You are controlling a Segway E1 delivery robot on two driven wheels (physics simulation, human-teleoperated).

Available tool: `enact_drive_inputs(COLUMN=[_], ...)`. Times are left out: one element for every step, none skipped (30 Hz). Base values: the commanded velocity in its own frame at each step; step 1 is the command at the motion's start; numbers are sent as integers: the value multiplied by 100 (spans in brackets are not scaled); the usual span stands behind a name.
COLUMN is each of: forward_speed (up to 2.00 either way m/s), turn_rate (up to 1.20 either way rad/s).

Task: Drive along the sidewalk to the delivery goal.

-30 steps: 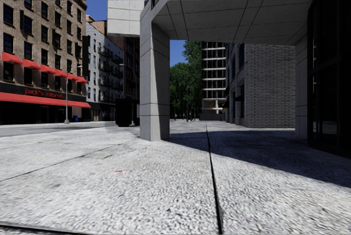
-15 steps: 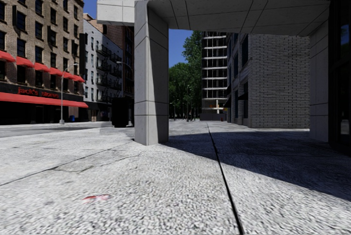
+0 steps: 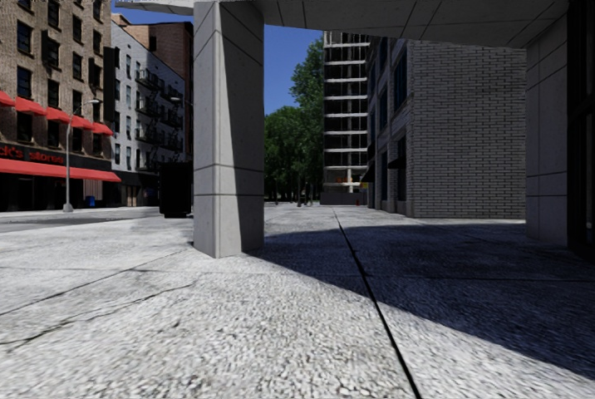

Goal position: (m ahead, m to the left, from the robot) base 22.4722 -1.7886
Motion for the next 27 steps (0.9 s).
enact_drive_inputs(forward_speed=[179, 179, 179, 179, 179, 179, 179, 179, 179, 179, 179, 179, 179, 179, 179, 179, 179, 179, 179, 179, 179, 179, 179, 179, 179, 179, 179], turn_rate=[0, 0, 0, 0, 0, 0, 0, 0, 0, 0, 0, 0, 0, 0, 0, 0, 0, 0, 0, 0, 0, -42, -58, -81, -94, -98, -56])
